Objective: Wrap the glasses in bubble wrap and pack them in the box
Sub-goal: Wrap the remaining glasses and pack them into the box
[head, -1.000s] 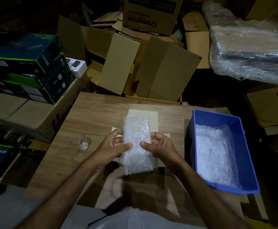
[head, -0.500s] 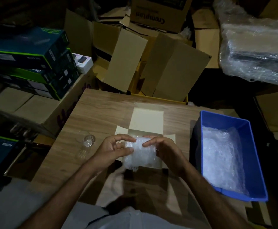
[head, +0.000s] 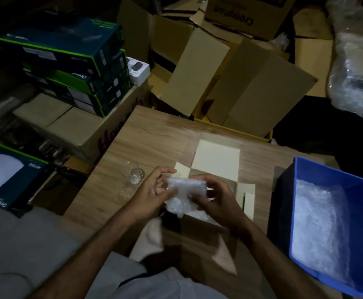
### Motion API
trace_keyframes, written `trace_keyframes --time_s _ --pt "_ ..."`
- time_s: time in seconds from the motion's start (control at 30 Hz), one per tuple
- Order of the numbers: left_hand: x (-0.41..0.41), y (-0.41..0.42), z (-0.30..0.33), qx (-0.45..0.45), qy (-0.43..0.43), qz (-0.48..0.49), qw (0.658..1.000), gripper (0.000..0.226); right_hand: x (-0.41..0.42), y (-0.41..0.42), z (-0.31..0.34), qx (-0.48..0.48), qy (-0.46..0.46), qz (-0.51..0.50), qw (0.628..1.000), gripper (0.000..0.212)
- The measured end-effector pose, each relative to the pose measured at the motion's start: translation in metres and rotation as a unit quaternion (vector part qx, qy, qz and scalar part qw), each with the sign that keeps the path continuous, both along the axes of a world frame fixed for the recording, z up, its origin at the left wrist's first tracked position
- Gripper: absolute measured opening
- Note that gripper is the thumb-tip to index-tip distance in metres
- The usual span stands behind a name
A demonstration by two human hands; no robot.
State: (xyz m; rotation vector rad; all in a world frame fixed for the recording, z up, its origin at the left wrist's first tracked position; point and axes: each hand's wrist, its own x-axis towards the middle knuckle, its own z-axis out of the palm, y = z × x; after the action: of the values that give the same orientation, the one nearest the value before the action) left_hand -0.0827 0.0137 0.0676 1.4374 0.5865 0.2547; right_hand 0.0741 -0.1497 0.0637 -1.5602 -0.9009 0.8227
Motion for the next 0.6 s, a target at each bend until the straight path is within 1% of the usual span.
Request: trace_keyframes --time_s 0.07,0.1,0.17,0.23,0.27,0.33,0.43,0.5,0.53,0.6 --pt "-0.008 0.008 -0.005 -0.003 0.01 -0.012 1.0 0.029 -0.003 0.014 -0.003 -0.001 -0.003 0.005 1.0 0.018" --pt "-0.012 0.013 -0.007 0.01 0.01 -0.018 1.0 0.02 -0.004 0.022 -0.006 -0.007 -0.003 0.007 1.0 0.017" --pt "-0.017 0.024 -0.013 0.051 0.009 -0.017 0.998 0.008 -0.008 0.039 -0.014 -0.013 -0.003 0.014 1.0 0.031" --pt "-0.021 0.036 -0.018 0.075 0.018 0.007 0.997 0.017 -0.013 0.052 -0.023 -0.01 0.009 0.016 1.0 0.041" --pt "-0.024 0.042 -0.02 0.069 0.022 0.02 0.997 0.022 -0.014 0.058 -0.027 -0.013 0.012 0.015 1.0 0.04" --pt "-0.031 0.053 -0.023 0.054 0.03 0.024 0.998 0.027 -0.015 0.068 -0.031 -0.029 0.013 0.023 0.999 0.028" --pt "-0.046 0.077 -0.033 0.092 0.039 0.008 0.995 0.027 -0.021 0.087 -0.033 -0.039 0.004 0.018 0.999 0.012" --pt "-0.055 0.097 -0.043 0.099 0.046 0.057 0.992 0.039 -0.024 0.101 -0.036 -0.035 -0.02 -0.01 0.999 0.011" --pt "-0.06 0.107 -0.049 0.118 0.06 0.088 0.987 0.049 -0.026 0.108 -0.038 -0.033 -0.027 -0.026 0.999 0.013" --pt "-0.067 0.124 -0.067 0.193 0.126 0.119 0.966 0.083 -0.028 0.122 -0.043 -0.032 -0.03 -0.051 0.998 0.022"
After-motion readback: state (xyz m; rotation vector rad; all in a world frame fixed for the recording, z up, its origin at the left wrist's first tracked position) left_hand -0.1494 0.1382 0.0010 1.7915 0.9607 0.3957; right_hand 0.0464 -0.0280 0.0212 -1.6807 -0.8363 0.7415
